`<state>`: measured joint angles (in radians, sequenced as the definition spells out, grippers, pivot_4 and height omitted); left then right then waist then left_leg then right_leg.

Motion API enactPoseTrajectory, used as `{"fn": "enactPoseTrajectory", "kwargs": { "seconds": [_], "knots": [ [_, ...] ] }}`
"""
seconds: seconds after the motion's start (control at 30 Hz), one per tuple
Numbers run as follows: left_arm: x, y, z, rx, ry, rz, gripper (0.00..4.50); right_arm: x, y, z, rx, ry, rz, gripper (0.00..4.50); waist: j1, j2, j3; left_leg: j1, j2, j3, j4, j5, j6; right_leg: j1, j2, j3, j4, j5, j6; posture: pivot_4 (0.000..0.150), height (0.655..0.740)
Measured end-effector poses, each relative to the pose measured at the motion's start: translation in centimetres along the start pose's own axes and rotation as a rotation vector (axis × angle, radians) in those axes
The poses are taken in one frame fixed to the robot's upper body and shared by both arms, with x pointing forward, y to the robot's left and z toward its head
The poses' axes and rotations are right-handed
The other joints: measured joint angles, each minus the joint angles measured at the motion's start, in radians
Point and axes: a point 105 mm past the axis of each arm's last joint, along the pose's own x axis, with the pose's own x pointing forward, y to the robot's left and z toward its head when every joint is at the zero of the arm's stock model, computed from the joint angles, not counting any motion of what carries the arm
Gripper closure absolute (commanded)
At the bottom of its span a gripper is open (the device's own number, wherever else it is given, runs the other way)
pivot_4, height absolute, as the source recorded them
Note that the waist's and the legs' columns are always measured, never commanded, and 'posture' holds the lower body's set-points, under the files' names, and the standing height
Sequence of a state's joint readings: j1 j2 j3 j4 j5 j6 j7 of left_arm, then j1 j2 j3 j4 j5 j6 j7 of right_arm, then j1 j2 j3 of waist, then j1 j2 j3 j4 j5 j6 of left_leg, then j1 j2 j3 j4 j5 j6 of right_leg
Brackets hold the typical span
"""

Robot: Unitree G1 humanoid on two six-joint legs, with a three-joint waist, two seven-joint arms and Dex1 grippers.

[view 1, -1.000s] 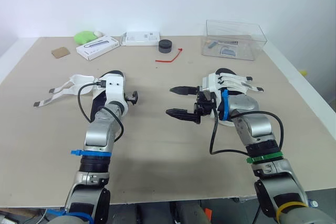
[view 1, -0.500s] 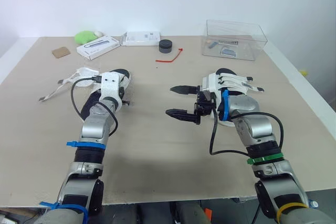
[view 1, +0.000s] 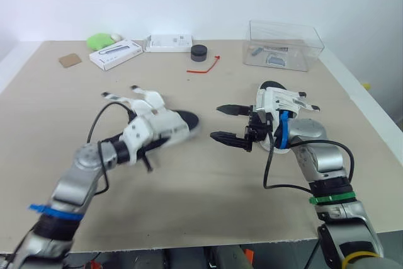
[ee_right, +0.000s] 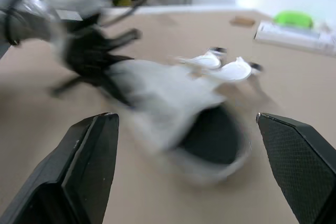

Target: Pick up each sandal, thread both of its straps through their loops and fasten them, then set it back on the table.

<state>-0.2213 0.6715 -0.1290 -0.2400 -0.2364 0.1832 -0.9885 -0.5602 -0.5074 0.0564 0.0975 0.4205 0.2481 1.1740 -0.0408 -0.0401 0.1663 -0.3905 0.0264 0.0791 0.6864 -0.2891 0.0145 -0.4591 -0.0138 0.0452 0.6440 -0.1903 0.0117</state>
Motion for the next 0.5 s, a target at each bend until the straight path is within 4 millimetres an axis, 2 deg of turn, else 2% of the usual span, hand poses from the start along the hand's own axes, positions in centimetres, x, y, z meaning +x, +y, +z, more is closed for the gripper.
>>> {"fn": "enactPoseTrajectory", "kwargs": {
  "seconds": [0.07,0.2,0.37,0.5],
  "knots": [
    [-0.6,-2.1,0.4,0.069,-0.011,-0.140,4.46,-0.1,0.4,0.1,-0.004,0.004,0.007,0.00,0.000,0.000,0.000,0.000,0.000,0.000,0.001,0.000,0.000,0.000,0.001,0.000,0.001,0.000,0.000,0.150,0.7400],
    [-1.3,-3.7,0.7,0.140,-0.022,-0.270,4.46,-0.5,0.8,-0.1,-0.004,0.016,0.005,0.00,0.000,0.000,0.000,0.001,0.000,0.000,0.002,0.002,0.002,0.001,0.007,0.000,0.001,-0.001,0.002,0.150,0.7400],
    [-1.7,-4.2,0.4,0.183,-0.031,-0.328,4.46,-0.5,1.2,-0.1,0.006,0.015,0.000,0.00,0.000,0.000,0.000,0.001,0.000,0.000,0.002,0.003,0.004,0.001,0.009,0.002,0.001,-0.001,0.003,0.150,0.7400],
    [-1.2,-3.5,0.1,0.182,-0.039,-0.285,4.46,-0.6,1.4,-0.2,0.015,0.021,-0.008,0.00,0.000,0.000,0.000,0.001,0.000,0.000,0.002,0.003,0.004,0.001,0.009,0.003,0.002,-0.001,0.004,0.150,0.7400]
  ]
}}
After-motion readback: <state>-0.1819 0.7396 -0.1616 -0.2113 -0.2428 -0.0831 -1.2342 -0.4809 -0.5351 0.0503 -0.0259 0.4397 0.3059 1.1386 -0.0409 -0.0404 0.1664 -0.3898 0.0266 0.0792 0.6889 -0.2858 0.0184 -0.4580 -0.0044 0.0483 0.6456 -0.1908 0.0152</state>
